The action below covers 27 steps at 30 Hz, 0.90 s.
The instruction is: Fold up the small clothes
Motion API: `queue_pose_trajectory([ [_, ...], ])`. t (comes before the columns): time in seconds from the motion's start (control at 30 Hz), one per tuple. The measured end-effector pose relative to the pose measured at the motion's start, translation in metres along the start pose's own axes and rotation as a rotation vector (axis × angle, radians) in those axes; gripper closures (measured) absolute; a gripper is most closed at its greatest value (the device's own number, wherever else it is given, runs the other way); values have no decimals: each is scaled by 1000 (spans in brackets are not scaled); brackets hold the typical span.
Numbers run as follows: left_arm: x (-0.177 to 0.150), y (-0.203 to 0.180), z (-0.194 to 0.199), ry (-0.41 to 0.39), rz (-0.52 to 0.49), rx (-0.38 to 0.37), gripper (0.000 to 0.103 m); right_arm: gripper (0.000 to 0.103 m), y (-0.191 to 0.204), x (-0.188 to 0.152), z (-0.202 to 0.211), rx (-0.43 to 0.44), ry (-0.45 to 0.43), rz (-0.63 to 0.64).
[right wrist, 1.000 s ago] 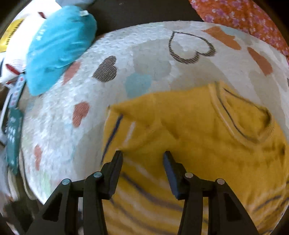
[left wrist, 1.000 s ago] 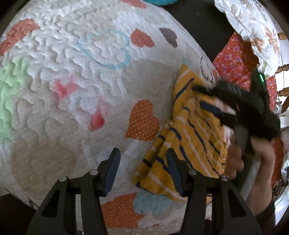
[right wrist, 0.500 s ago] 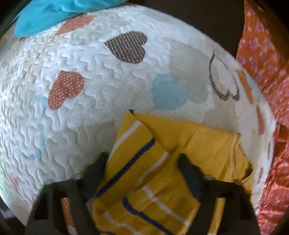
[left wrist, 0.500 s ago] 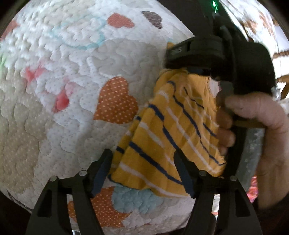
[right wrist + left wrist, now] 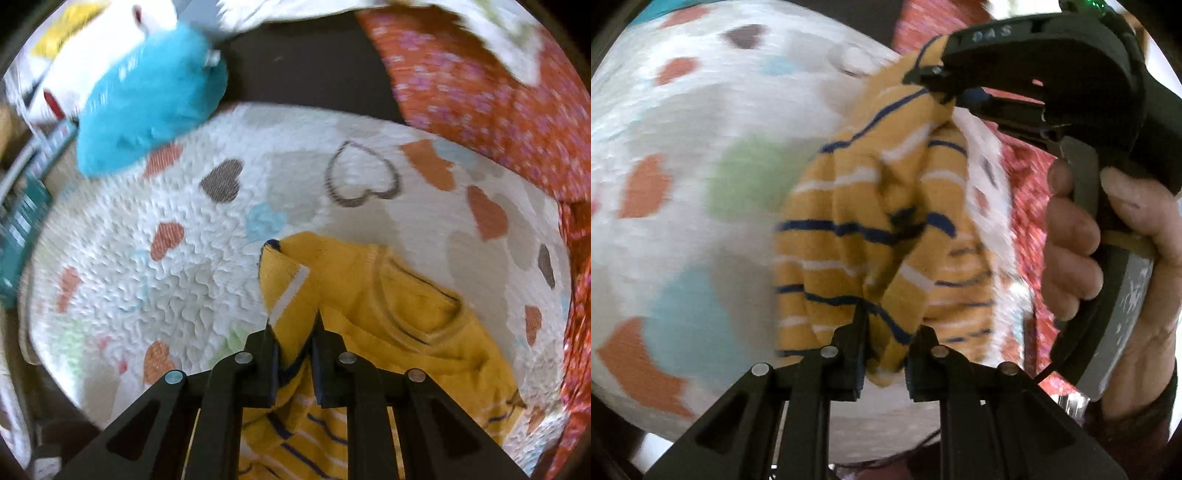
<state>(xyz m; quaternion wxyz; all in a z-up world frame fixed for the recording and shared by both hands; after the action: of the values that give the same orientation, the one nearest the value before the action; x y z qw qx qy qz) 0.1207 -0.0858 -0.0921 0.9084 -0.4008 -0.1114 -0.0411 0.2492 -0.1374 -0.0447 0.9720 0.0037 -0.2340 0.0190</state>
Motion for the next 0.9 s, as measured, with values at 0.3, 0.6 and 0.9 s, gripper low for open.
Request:
queue_pose_trajectory([
  [0.3,-46,-122,-107,191,-237,-19,83,90,-196,-46,11,-73,-8,-284],
  [0.6,-60,-104,-68,201,-288,25,58,66,-288,-102,5,-87,-42,-537],
  [0.9,-44,-26,-28,67,-163,254,58,67,-225,-152,60,271,-133,-514],
])
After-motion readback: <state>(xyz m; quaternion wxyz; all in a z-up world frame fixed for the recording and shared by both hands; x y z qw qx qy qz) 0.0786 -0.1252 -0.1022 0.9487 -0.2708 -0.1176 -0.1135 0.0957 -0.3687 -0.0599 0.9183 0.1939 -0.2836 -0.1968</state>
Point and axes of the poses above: each gripper's, at about its wrist camera, not at the fingertips, and z roughly against the way its jaws point, y to its left, x to its top, the point moved 5 cm from there along -z, roughly the way its jaws point, and after that the axes turned 7 degrees about -x, right-handed, at the moved point
